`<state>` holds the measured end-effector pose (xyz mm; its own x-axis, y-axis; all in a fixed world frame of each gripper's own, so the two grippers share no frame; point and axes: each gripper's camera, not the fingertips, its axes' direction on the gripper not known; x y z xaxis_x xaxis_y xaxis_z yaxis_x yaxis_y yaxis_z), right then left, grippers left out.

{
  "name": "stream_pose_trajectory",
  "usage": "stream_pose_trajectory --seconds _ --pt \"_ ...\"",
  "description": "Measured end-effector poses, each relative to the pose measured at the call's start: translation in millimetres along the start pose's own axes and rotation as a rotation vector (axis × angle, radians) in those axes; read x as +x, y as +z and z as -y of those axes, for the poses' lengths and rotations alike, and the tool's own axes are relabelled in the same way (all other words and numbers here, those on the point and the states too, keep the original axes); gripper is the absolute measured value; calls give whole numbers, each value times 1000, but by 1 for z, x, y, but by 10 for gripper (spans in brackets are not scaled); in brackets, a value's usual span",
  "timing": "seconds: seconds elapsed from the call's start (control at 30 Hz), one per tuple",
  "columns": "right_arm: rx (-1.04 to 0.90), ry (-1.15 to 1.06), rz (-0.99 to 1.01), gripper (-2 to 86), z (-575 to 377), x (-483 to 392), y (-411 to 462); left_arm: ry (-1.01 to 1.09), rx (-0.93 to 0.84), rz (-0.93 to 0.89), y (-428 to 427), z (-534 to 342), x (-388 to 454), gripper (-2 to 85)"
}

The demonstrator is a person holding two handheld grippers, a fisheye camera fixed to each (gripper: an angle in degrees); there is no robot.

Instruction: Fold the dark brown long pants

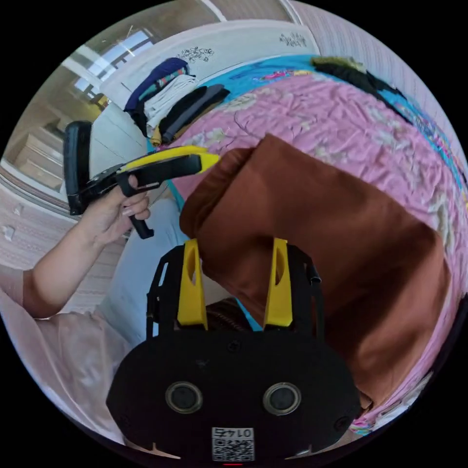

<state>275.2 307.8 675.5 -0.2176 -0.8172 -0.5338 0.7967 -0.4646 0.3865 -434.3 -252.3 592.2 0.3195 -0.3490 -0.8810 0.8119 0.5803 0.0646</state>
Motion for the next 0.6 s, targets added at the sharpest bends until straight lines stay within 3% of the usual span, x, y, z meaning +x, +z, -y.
stream_pose_trajectory --seconds 0.07,0.17,0.27,0.33,0.43,0.6 --pt "26 8 71 80 -11 17 -8 -17 -74 -37 10 11 -10 117" --pt "106 44 -113 55 -41 43 -42 -12 -170 -180 20 24 -24 117" --pt "187 119 -151 48 -78 76 -92 -15 -280 -280 19 33 -30 56" --pt "275 235 -174 44 -117 108 -139 9 -260 -240 0 35 -31 7" --pt "413 375 -153 38 -173 143 -192 11 -172 -316 -34 34 -36 -5" --pt "715 442 -178 27 -239 176 -282 -13 -28 -426 -98 65 -36 -8"
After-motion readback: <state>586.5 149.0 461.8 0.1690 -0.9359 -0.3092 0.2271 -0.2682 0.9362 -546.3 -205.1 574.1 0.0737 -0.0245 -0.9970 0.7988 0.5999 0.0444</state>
